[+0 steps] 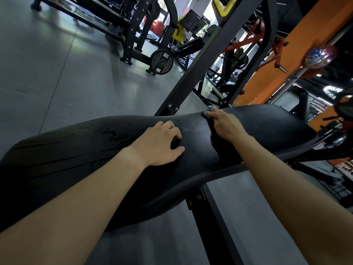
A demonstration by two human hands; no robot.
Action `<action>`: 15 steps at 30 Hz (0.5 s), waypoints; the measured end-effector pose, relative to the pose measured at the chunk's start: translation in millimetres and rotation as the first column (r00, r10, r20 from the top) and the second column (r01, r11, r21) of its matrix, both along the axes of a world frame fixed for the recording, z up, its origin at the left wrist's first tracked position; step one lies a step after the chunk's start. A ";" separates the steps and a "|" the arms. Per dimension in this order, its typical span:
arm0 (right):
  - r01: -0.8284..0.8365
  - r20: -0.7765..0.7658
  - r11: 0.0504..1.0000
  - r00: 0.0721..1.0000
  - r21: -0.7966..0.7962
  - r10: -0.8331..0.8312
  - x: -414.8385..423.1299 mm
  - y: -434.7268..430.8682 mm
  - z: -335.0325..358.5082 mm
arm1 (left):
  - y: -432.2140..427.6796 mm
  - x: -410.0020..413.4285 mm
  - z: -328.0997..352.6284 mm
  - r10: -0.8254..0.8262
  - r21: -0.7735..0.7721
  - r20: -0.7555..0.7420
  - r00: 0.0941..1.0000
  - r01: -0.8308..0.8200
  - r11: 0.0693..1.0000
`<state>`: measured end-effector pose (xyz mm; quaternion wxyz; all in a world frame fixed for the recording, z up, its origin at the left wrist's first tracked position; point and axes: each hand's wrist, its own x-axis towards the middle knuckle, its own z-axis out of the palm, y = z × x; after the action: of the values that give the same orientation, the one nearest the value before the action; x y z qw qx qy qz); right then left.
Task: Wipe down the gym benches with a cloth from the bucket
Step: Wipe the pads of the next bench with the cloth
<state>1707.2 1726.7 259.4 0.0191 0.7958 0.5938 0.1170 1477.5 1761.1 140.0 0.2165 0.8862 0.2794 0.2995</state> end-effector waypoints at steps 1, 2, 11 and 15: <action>0.020 0.010 1.000 1.000 0.019 -0.020 -0.4 4.6 -1.0 | 0.8 0.5 -0.7 -0.001 0.004 0.002 1.000 0.001 1.000; 0.021 0.021 0.999 1.000 0.034 -0.022 -3.4 7.9 -4.5 | 2.1 0.8 -1.3 -0.001 0.011 0.004 1.000 0.001 1.000; -0.241 -0.015 0.963 0.970 -0.123 0.241 -37.4 -19.2 -34.7 | 8.0 6.4 -1.5 0.004 0.080 0.041 0.999 -0.007 0.997; -0.162 -0.020 0.977 0.987 -0.136 0.160 -13.4 2.6 -19.4 | 6.9 6.2 0.2 0.003 0.069 0.027 1.000 -0.005 0.998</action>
<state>1693.7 1729.3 240.0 0.0617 0.7424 0.6630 0.0736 1483.7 1768.0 140.2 0.1891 0.8884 0.2676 0.3214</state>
